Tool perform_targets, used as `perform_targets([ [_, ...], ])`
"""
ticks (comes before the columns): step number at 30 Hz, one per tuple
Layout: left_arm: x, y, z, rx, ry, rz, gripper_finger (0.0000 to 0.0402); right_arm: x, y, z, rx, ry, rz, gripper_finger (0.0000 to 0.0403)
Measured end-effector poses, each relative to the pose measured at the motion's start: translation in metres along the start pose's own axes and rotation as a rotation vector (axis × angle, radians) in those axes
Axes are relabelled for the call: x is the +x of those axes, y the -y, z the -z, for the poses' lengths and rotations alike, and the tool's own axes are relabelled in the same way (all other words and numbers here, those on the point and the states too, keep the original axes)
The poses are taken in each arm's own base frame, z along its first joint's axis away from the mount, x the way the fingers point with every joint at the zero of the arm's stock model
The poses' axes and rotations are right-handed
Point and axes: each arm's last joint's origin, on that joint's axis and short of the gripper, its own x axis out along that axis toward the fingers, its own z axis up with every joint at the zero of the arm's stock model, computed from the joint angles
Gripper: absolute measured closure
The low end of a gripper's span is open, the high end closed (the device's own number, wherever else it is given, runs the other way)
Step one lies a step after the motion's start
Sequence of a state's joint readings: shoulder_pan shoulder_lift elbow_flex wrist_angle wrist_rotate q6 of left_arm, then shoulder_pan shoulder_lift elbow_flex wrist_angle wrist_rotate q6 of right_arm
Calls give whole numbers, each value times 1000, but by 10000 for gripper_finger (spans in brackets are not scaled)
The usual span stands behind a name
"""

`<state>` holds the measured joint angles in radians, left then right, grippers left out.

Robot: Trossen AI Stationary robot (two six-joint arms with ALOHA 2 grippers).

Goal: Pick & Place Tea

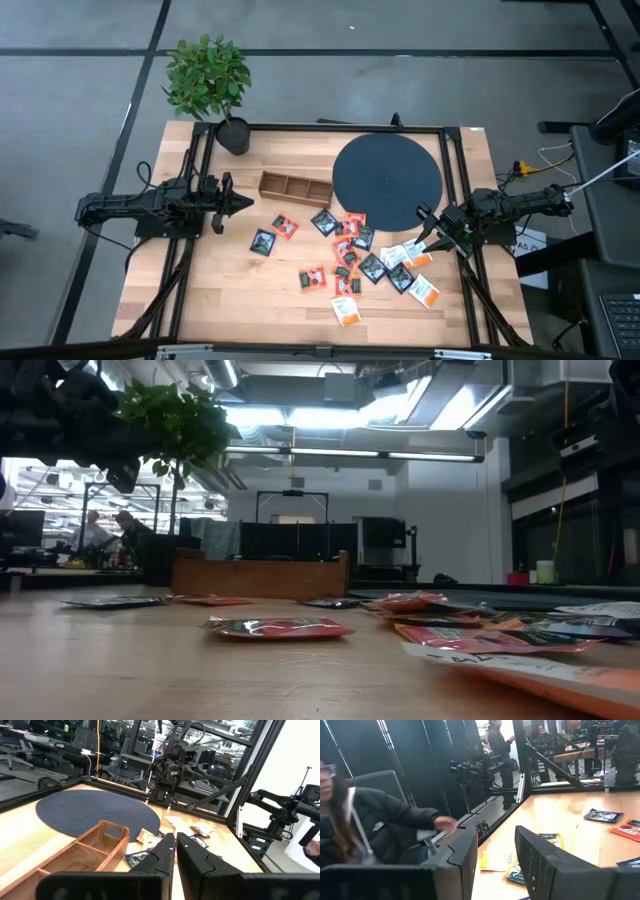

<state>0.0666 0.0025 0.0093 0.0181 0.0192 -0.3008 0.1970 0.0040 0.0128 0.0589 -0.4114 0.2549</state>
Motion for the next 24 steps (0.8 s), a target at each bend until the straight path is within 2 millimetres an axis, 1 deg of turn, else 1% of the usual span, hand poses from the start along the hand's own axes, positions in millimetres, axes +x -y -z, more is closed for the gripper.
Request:
perform_targets([
  [24,0,0,0,9,0,0,386,0,0,0,1,0,1,269],
])
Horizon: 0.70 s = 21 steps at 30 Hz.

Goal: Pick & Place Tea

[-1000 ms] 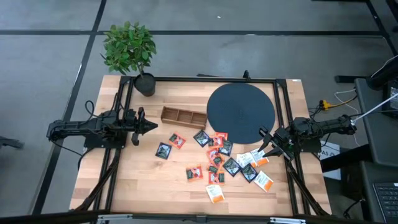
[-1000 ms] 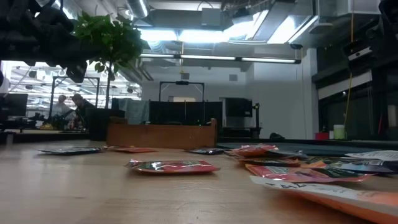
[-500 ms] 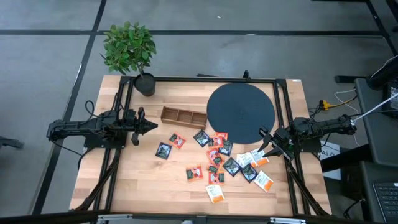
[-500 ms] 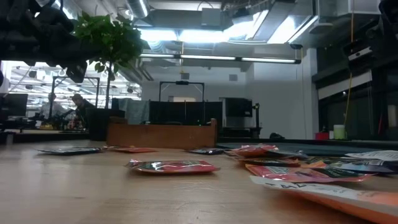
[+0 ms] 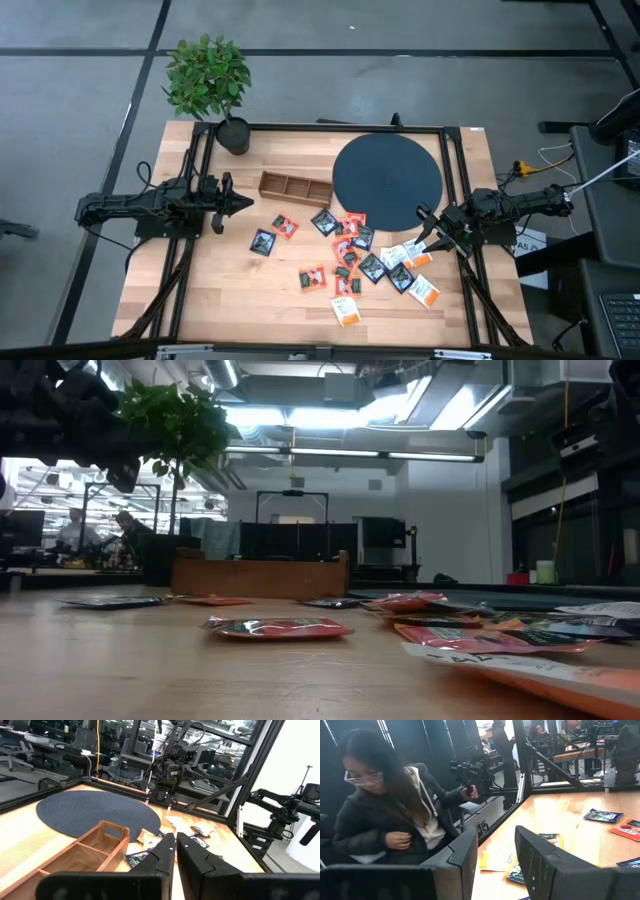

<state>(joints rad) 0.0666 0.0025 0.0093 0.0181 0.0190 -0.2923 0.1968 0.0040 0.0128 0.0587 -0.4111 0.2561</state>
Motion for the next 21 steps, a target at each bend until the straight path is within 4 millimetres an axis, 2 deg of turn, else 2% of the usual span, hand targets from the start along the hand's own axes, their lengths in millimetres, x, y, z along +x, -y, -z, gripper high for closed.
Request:
perform_targets([
  [10,0,0,0,211,-1,1,386,0,0,0,0,0,0,269],
  [21,0,0,0,228,-1,0,386,0,0,0,0,0,0,269],
])
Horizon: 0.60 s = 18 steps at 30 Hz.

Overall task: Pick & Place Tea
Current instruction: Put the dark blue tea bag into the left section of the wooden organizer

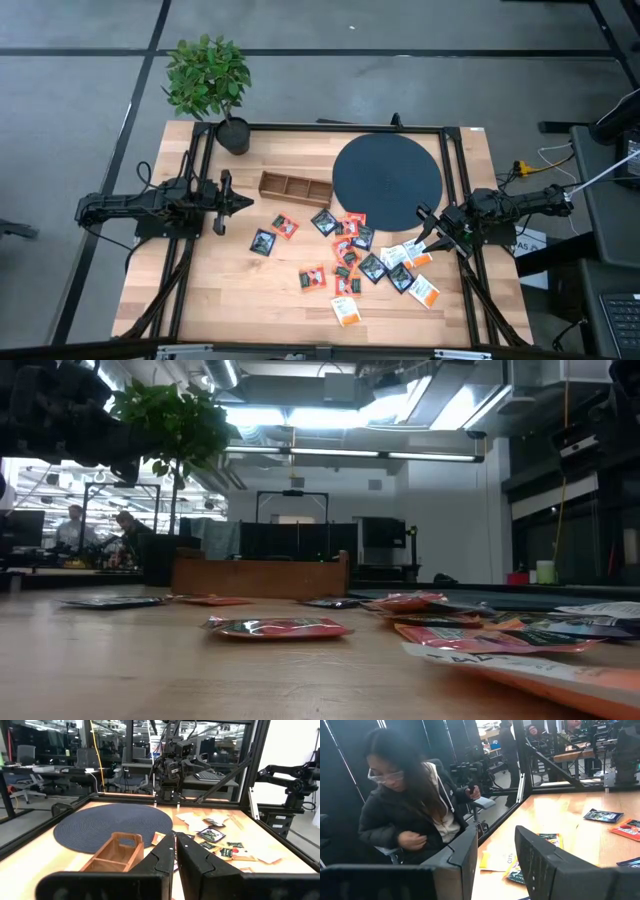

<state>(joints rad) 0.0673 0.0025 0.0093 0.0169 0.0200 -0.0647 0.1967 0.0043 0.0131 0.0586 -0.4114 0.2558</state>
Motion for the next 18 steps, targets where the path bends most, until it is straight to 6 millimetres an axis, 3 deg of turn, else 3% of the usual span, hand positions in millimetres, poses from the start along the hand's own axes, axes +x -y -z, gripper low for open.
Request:
perform_targets([
  [18,0,-1,-1,4,11,-31,386,0,0,0,0,0,0,270],
])
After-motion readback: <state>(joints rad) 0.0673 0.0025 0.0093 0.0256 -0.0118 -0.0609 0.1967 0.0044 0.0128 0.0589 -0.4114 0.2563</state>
